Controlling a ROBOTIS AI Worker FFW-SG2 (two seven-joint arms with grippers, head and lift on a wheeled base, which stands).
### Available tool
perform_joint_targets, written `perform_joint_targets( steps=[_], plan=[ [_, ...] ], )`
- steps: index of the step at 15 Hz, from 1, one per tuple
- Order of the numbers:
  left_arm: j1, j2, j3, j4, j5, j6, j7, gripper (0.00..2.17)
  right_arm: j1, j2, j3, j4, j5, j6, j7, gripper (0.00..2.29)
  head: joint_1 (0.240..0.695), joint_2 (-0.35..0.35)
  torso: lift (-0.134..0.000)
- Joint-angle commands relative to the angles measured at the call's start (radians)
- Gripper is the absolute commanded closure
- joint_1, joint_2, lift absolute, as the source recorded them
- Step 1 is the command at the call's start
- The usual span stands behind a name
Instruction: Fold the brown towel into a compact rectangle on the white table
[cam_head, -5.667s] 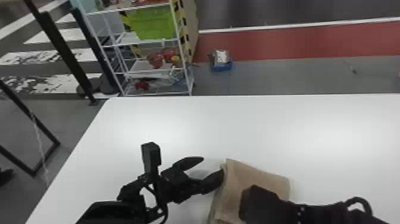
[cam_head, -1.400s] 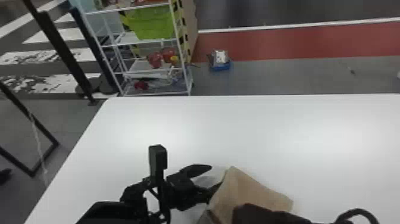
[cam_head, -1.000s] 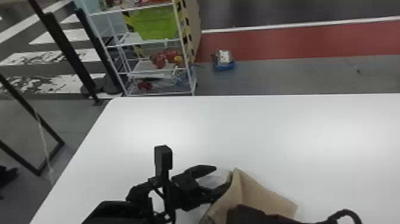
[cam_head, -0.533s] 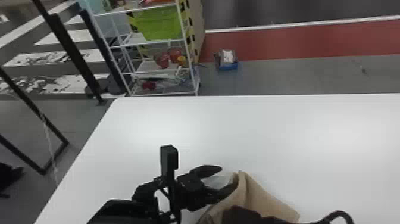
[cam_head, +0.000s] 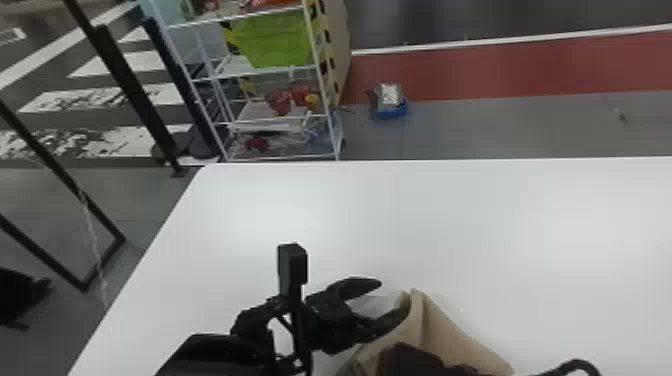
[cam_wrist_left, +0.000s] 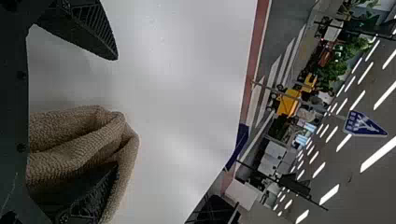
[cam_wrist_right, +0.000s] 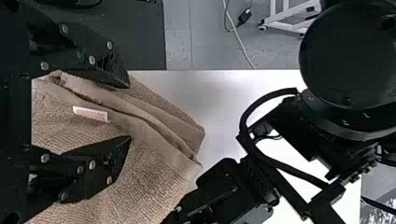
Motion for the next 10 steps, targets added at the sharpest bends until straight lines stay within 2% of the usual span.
perform_joint_targets(
  steps=[1,3,5,6,8,10],
  plan=[
    [0.0,-0.004,-0.001,0.0,0.0,0.0,0.0,0.08,0.0,0.003,-0.013,-0.025,-0.048,0.027,0.005,0.1,0.695,0.255,-0.123],
    [0.0,-0.004,0.001,0.0,0.0,-0.003,0.0,0.08,0.0,0.006,-0.02,-0.051,-0.088,0.055,0.005,0.1,0.695,0.259,-0.123],
    [0.0,-0.004,0.001,0.0,0.0,0.0,0.0,0.08,0.0,0.008,-0.079,-0.106,-0.212,0.098,0.005,0.12,0.695,0.268,-0.123],
    [0.0,-0.004,0.001,0.0,0.0,-0.003,0.0,0.08,0.0,0.008,-0.109,-0.129,-0.24,0.11,0.005,0.25,0.695,0.27,-0.123],
    [0.0,-0.004,0.001,0.0,0.0,-0.003,0.0,0.08,0.0,0.008,-0.157,-0.132,-0.259,0.107,0.005,0.73,0.695,0.264,-0.123],
    [-0.002,-0.004,0.001,0.0,0.0,0.0,0.0,0.08,0.0,0.006,-0.194,-0.123,-0.31,0.11,0.005,1.56,0.695,0.247,-0.123]
  ],
)
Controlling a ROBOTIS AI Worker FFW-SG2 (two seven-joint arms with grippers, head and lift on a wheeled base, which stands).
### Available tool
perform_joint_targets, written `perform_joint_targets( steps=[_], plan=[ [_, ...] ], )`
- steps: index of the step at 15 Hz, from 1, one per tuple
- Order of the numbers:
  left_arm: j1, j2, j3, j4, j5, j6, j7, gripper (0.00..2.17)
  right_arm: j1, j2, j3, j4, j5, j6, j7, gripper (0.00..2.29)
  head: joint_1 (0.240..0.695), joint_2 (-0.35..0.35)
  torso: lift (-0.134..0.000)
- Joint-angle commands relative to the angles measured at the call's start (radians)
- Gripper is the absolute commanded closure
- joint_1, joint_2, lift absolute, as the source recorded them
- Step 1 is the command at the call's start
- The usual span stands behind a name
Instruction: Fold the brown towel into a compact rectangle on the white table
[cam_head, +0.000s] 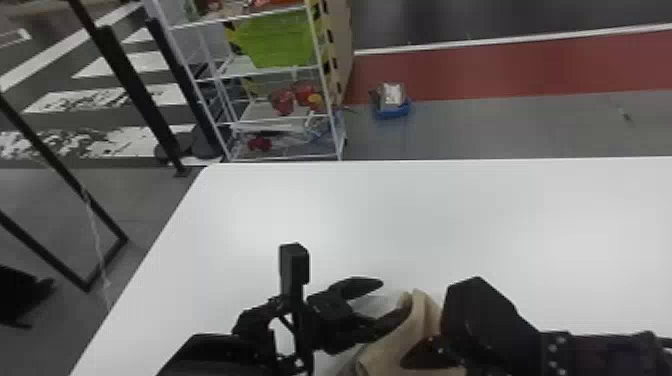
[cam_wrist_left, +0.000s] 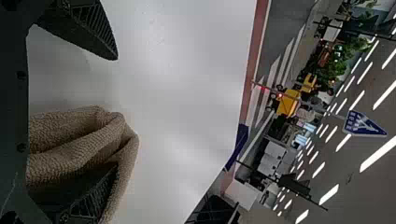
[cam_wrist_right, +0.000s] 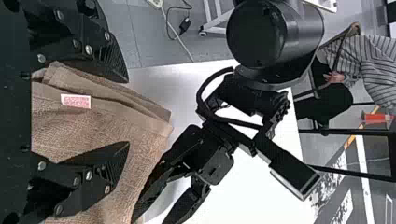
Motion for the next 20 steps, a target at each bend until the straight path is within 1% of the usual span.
perform_joint_targets(
  steps=[1,2,4,5,6,9,11,14,18,20],
  plan=[
    [-0.002,-0.004,0.0,0.0,0.0,-0.001,0.002,0.08,0.0,0.001,-0.042,0.006,-0.047,0.001,0.005,1.67,0.695,0.24,-0.123],
    [-0.002,-0.004,0.0,0.0,0.0,0.002,0.002,0.08,0.0,0.003,-0.054,0.009,-0.049,-0.002,0.005,1.69,0.695,0.23,-0.123],
    [-0.002,-0.004,0.0,-0.002,0.0,-0.001,0.0,0.08,-0.005,0.003,-0.066,0.014,-0.049,-0.002,0.005,1.98,0.695,0.221,-0.123],
    [-0.002,-0.004,0.003,-0.002,0.0,0.002,0.0,0.08,-0.005,0.004,-0.074,0.012,-0.06,0.001,0.005,1.98,0.695,0.217,-0.123],
    [-0.002,-0.004,0.003,-0.002,0.0,0.002,0.0,0.08,-0.005,0.006,-0.095,0.006,-0.092,0.001,0.005,1.98,0.695,0.212,-0.123],
    [-0.002,-0.004,0.002,-0.005,0.0,0.002,0.0,0.08,-0.006,0.006,-0.115,0.012,-0.093,-0.005,0.005,1.98,0.695,0.204,-0.123],
    [-0.002,-0.004,0.002,-0.008,-0.002,0.002,-0.002,0.08,-0.012,0.021,-0.109,0.06,-0.093,-0.014,0.005,1.98,0.695,0.196,-0.123],
    [0.002,-0.004,0.0,-0.012,-0.002,0.002,-0.003,0.08,-0.037,0.056,-0.085,0.144,-0.083,-0.051,0.005,1.98,0.695,0.203,-0.123],
    [0.003,-0.004,0.0,-0.015,-0.002,0.002,-0.003,0.08,-0.057,0.092,-0.074,0.19,-0.089,-0.081,0.005,1.98,0.695,0.236,-0.123],
    [0.003,-0.004,-0.002,-0.015,-0.002,0.002,-0.003,0.08,-0.064,0.101,-0.068,0.218,-0.086,-0.109,0.005,1.98,0.695,0.246,-0.123]
  ],
)
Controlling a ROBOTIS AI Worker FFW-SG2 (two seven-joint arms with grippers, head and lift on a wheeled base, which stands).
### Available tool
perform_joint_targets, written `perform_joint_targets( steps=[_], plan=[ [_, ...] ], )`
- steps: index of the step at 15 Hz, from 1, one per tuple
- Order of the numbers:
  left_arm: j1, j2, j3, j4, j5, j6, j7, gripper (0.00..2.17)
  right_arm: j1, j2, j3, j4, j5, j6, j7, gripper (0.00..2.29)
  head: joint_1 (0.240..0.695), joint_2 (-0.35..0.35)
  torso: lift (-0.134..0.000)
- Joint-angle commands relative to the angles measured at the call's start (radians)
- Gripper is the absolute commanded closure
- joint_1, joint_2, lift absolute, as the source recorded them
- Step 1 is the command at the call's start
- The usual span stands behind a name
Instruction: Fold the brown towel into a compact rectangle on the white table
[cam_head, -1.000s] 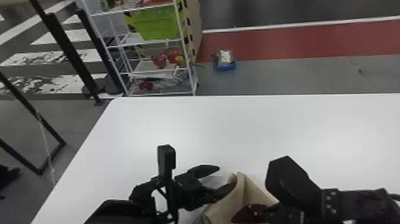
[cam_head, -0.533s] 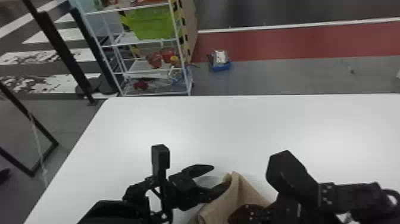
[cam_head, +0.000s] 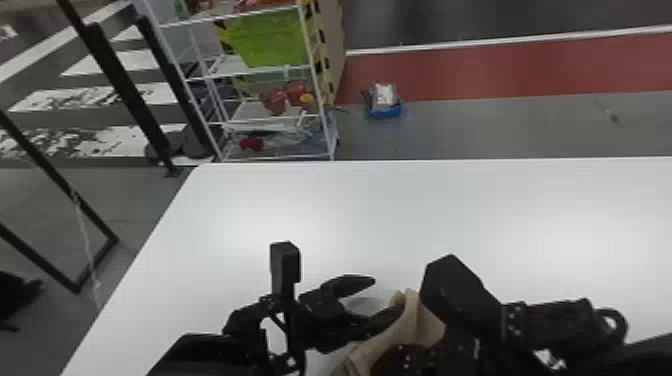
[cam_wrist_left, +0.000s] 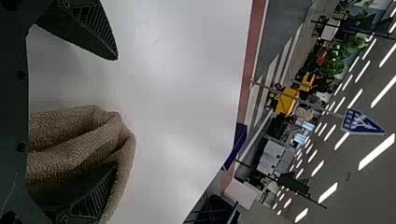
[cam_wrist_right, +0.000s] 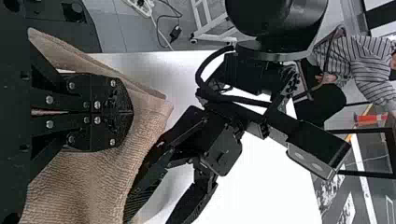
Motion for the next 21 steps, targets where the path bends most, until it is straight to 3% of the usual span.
perform_joint_targets(
  steps=[1,7,15,18,21],
  plan=[
    [0.0,-0.004,-0.001,0.001,-0.002,0.0,0.0,0.08,-0.01,0.017,0.009,0.037,0.004,-0.024,0.005,1.98,0.695,0.249,-0.123],
    [0.003,-0.004,0.011,-0.004,-0.003,0.0,0.011,0.07,-0.016,0.029,0.041,0.128,0.018,-0.073,0.005,1.98,0.695,0.281,-0.123],
    [0.008,-0.004,0.056,-0.102,-0.006,0.0,0.1,0.06,-0.016,0.029,0.049,0.149,0.025,-0.089,0.005,1.98,0.695,0.332,-0.123],
    [0.035,-0.004,0.065,-0.122,0.035,-0.089,0.156,0.06,-0.016,0.029,0.044,0.145,0.022,-0.101,0.005,1.98,0.695,0.35,-0.123],
    [0.046,-0.004,0.065,-0.12,0.063,-0.117,0.195,0.06,-0.014,0.029,-0.014,0.07,-0.021,-0.092,0.005,1.98,0.695,0.35,-0.123]
  ],
)
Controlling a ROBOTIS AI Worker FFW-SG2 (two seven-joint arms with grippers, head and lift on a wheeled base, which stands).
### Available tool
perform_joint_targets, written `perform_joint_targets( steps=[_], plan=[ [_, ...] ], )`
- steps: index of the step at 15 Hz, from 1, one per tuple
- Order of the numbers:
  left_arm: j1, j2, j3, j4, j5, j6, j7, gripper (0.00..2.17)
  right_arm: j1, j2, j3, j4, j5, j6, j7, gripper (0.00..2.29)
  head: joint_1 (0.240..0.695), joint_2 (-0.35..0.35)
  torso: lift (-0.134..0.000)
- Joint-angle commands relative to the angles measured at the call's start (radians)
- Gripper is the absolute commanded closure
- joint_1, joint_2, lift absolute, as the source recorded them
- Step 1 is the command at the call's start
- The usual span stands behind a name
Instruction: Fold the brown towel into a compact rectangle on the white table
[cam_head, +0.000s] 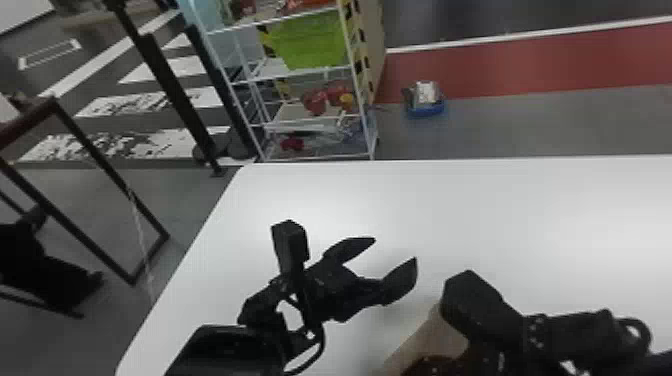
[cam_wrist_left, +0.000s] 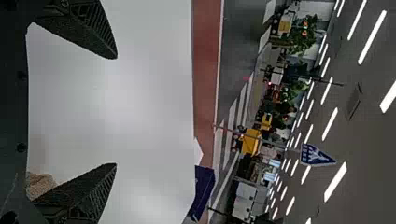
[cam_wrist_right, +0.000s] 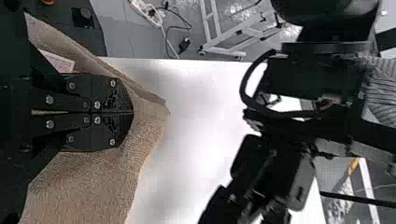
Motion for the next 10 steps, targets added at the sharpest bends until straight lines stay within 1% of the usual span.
perform_joint_targets(
  steps=[1,4,6,7,9,10],
  plan=[
    [0.008,-0.004,0.001,0.001,0.015,-0.017,0.005,0.06,0.001,0.0,-0.067,-0.041,-0.055,0.003,0.005,1.98,0.695,0.35,-0.123],
    [0.016,-0.004,0.003,-0.001,0.019,-0.02,0.004,0.06,-0.001,0.009,-0.144,-0.044,-0.109,-0.015,0.005,1.98,0.695,0.333,-0.123],
    [0.017,-0.004,0.007,-0.001,0.019,-0.02,0.001,0.06,0.004,0.006,-0.159,-0.045,-0.109,-0.025,0.005,1.98,0.695,0.306,-0.123],
    [0.017,-0.004,0.014,-0.001,0.021,-0.017,-0.001,0.06,0.018,0.002,-0.162,-0.059,-0.108,-0.025,0.005,1.98,0.695,0.301,-0.123],
    [0.017,-0.004,0.015,-0.001,0.021,-0.017,-0.001,0.06,0.055,-0.014,-0.159,-0.094,-0.074,-0.025,0.005,1.98,0.695,0.296,-0.123],
    [0.017,-0.004,0.015,-0.001,0.021,-0.017,-0.004,0.06,0.07,-0.031,-0.167,-0.117,-0.063,-0.025,0.005,1.98,0.695,0.294,-0.123]
  ],
)
